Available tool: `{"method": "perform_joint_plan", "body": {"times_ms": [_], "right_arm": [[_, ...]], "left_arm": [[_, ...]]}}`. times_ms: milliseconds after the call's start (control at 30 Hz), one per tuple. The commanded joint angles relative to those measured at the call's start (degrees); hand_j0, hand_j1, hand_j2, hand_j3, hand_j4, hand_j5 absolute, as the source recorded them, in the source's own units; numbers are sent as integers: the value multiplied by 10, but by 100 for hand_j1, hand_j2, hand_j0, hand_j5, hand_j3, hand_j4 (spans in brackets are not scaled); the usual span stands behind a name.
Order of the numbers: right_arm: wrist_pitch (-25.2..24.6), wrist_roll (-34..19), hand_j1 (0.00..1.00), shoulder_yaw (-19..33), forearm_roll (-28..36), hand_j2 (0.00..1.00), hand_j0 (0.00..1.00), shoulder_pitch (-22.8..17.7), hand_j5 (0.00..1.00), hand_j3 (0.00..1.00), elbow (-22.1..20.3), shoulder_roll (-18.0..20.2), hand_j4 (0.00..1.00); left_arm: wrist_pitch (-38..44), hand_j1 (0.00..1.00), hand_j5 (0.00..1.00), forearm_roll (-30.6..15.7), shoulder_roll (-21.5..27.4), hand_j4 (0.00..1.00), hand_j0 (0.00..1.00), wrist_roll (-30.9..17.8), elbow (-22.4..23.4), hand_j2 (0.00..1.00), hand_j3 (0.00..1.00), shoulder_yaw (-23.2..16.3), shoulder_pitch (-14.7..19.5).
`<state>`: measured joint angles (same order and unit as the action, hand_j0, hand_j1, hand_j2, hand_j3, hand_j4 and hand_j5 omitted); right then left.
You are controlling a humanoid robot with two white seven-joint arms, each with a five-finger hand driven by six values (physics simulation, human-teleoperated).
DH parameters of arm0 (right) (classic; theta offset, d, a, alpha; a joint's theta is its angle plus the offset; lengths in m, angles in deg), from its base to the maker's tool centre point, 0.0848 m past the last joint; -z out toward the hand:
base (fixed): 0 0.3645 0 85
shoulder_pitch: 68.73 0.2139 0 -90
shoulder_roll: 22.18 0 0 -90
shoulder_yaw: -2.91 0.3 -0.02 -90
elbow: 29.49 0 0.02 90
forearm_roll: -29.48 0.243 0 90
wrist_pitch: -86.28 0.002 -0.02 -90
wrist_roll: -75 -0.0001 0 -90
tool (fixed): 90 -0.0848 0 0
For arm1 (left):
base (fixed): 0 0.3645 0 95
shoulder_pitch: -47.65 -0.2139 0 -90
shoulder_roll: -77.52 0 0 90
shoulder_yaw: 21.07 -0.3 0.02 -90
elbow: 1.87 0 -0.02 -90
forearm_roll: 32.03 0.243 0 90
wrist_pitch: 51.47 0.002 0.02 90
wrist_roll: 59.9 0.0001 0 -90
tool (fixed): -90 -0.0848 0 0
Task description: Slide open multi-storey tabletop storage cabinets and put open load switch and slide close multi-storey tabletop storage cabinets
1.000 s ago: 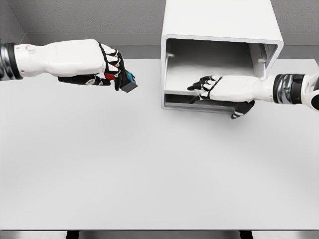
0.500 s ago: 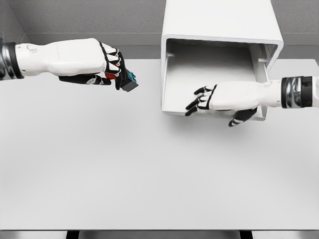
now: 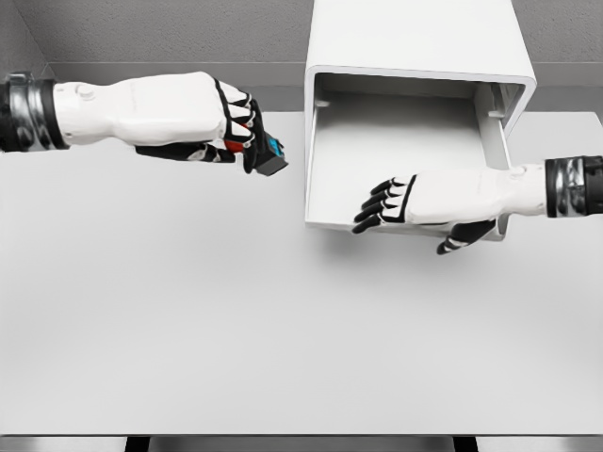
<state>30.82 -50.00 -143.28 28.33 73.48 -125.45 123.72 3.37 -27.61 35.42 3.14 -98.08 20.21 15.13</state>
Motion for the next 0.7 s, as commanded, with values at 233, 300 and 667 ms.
{"method": "perform_joint_plan", "body": {"times_ms": [233,300,667], "right_arm": [[5,0,100,1,106,100,100,1,100,100,-2,69,100],[5,0,100,1,120,100,100,3,100,100,-2,95,100],[5,0,100,16,144,100,100,8,100,100,10,171,100]], "left_arm": [[2,41,41,67,-99,41,41,-1,7,41,41,2,5],[2,41,41,85,-133,41,41,-2,40,41,41,1,6],[2,41,41,195,-267,41,41,-57,142,41,41,-4,20]]}}
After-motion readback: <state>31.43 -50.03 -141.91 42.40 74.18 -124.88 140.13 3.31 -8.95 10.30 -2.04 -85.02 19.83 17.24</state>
